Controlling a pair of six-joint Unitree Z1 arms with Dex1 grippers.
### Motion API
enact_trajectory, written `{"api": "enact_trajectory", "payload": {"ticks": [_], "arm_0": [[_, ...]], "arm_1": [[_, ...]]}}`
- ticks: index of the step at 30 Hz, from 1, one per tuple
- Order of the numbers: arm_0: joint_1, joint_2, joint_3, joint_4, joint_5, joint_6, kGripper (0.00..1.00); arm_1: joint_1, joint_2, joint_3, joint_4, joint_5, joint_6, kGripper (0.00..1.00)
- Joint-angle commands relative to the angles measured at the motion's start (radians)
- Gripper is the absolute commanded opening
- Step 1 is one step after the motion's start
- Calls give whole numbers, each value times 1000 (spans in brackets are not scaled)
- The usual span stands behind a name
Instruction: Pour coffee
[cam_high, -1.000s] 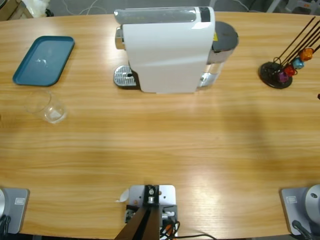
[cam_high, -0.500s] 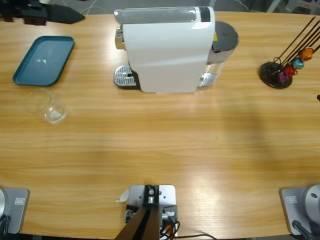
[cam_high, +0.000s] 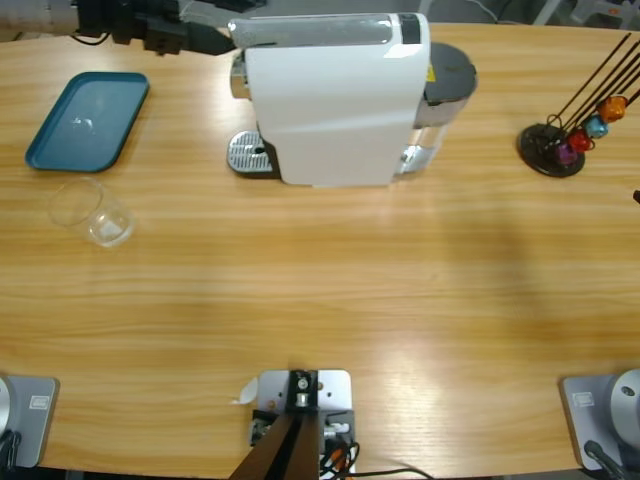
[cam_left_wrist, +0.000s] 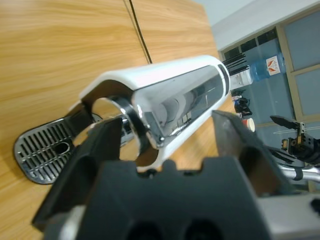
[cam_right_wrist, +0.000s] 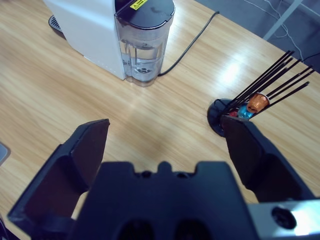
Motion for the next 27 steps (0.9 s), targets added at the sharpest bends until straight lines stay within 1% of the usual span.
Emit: {"api": "enact_trajectory", "payload": {"ticks": [1, 10, 11, 12, 13, 14, 25, 26, 27], "arm_0": [[-13, -13, 27, 27, 55, -1, 353], [-13, -66, 28, 88, 115, 7, 343], [-13, -72, 29, 96, 122, 9, 286], [-13, -76, 30, 100, 124, 11, 250], [-13, -75, 29, 100, 124, 12, 178], [-14, -72, 26, 98, 124, 12, 135], [-32, -44, 30, 92, 121, 10, 133], [-32, -50, 32, 92, 122, 11, 37], [-32, -59, 37, 92, 132, 11, 0]], "arm_1": [[10, -10, 32, -11, 15, -7, 1000], [10, -11, 36, -18, 18, -6, 1000], [10, -11, 36, -18, 18, -7, 1000], [10, -11, 36, -18, 18, -7, 1000], [10, -11, 36, -18, 18, -7, 1000], [10, -11, 36, -18, 18, -7, 1000], [10, -11, 36, -18, 16, -7, 1000], [10, -12, 36, -18, 16, -6, 1000], [10, -13, 36, -18, 17, -7, 1000]]}}
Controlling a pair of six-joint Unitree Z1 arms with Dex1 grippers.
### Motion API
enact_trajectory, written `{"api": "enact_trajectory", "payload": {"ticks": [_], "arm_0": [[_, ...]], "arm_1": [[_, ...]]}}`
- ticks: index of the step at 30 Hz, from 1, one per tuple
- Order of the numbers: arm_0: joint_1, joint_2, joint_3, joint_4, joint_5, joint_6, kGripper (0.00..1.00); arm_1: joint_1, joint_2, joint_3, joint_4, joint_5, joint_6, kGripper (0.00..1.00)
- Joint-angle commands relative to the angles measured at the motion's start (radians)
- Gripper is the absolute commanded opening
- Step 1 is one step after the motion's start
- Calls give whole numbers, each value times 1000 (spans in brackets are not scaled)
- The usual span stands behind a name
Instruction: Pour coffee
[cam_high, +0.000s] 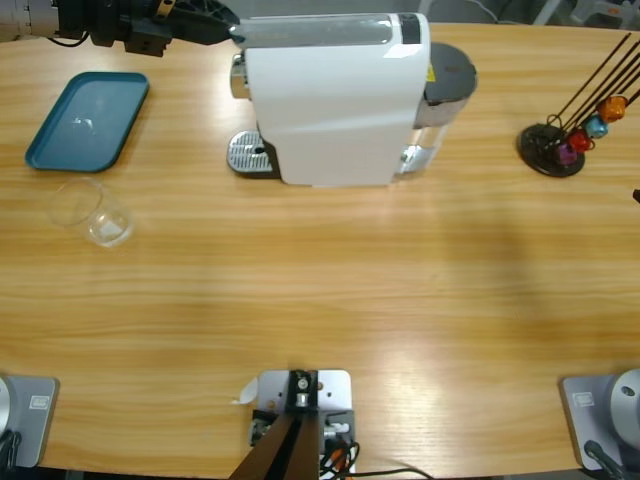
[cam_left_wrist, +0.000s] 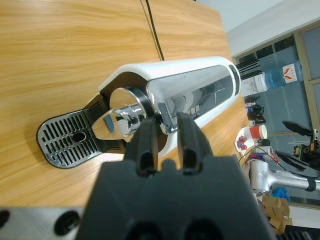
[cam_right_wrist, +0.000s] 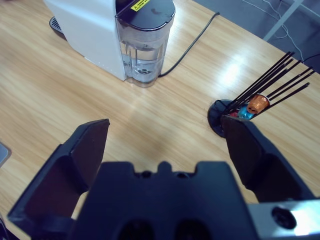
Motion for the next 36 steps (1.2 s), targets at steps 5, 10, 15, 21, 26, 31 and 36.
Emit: {"api": "enact_trajectory", "payload": {"ticks": [5, 10, 15, 21, 26, 31, 36], "arm_0": [[-11, -16, 42, 8, 26, 12, 0], [-11, -33, 53, 8, -2, 12, 0], [-31, -56, 26, -10, -18, 3, 0], [-55, -56, 8, -29, -30, 0, 0], [-56, -84, 33, -26, 2, 5, 84], [-46, -100, 61, -4, 28, -1, 991], [-40, -42, 63, 6, 39, -20, 847]], "arm_1": [[10, -17, 36, -13, 15, -6, 1000], [10, -15, 36, -13, 15, -7, 1000], [10, -12, 36, -13, 15, -8, 1000], [10, -14, 36, -13, 13, -8, 1000], [10, -13, 36, -13, 13, -8, 1000], [10, -12, 36, -13, 13, -8, 1000], [10, -11, 36, -13, 13, -8, 1000]]}}
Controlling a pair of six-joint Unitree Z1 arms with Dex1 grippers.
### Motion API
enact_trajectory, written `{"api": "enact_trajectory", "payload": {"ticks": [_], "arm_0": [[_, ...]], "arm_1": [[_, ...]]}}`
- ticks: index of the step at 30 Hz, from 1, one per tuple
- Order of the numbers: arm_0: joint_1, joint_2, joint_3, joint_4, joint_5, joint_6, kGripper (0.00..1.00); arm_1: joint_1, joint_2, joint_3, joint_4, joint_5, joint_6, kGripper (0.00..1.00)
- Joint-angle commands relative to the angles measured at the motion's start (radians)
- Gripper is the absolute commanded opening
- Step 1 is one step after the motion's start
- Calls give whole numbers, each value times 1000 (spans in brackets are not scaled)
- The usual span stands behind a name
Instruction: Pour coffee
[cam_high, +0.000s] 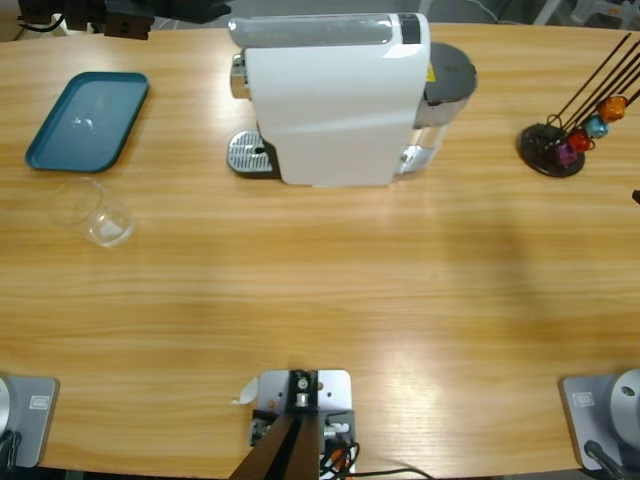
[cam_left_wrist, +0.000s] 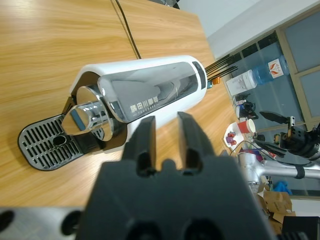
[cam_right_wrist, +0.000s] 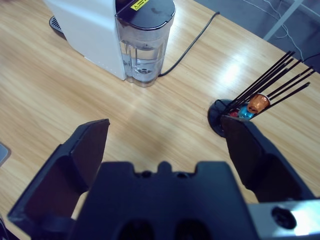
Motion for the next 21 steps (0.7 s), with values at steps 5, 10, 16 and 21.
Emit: {"api": "enact_trajectory", "payload": {"ticks": [5, 10, 16, 21], "arm_0": [[24, 90, 43, 22, 30, -19, 771], [39, 103, 54, 22, 37, -11, 770], [41, 124, 51, -5, 19, -22, 573], [42, 148, 49, -14, 19, -21, 530]], "arm_1": [[10, -14, 35, -13, 13, -8, 1000], [10, -13, 35, -13, 13, -8, 1000], [10, -16, 35, -13, 15, -8, 1000], [10, -24, 37, -13, 15, -8, 1000]]}}
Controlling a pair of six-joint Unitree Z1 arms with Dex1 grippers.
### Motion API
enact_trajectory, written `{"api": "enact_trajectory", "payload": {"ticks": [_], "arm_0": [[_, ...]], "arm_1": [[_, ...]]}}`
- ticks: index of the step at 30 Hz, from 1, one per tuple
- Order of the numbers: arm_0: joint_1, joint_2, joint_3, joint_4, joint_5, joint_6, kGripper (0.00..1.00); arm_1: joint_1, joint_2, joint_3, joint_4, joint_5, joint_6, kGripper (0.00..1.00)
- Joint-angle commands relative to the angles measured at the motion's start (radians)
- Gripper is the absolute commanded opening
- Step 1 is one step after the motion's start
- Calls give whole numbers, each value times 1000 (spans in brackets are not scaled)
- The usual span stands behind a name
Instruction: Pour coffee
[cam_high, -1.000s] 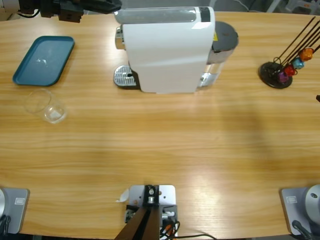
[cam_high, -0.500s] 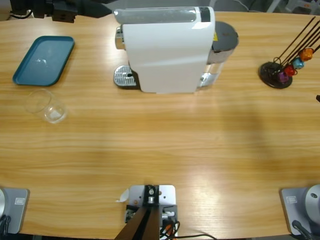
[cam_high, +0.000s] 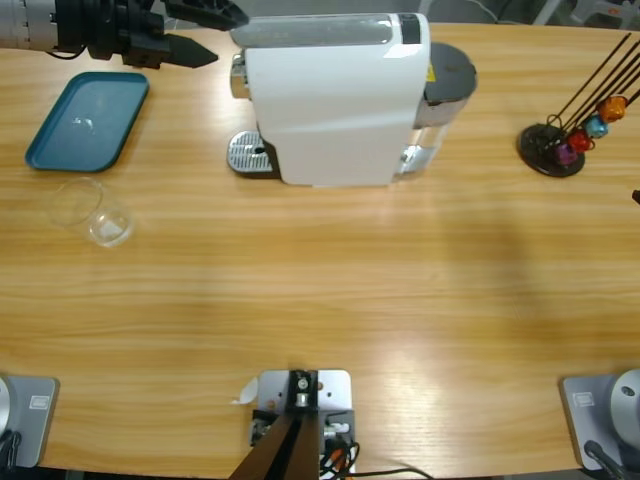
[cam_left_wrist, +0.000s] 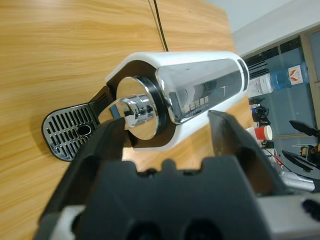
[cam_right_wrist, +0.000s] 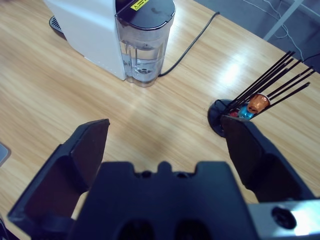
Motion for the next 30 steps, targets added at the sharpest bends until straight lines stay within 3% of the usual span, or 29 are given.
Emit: {"api": "enact_trajectory", "payload": {"ticks": [1, 6, 12, 13, 15, 17, 21, 30], "arm_0": [[8, 81, 25, -21, -4, -12, 527], [8, 76, 22, -33, 15, -4, 353], [7, 62, 21, -39, 16, -2, 341], [8, 61, 21, -39, 17, -3, 279], [10, 58, 20, -39, 16, -5, 258], [11, 58, 21, -40, 15, -8, 145], [11, 63, 22, -61, -5, -16, 53], [7, 55, 36, -89, -5, -1, 0]], "arm_1": [[10, -26, 37, -14, 15, -8, 1000], [10, -22, 36, -14, 15, -8, 1000], [10, -20, 36, -14, 15, -8, 1000], [10, -20, 36, -14, 15, -8, 1000], [10, -20, 36, -14, 15, -8, 1000], [10, -21, 36, -14, 15, -8, 1000], [10, -20, 36, -14, 15, -8, 1000], [10, -18, 36, -14, 15, -8, 1000]]}}
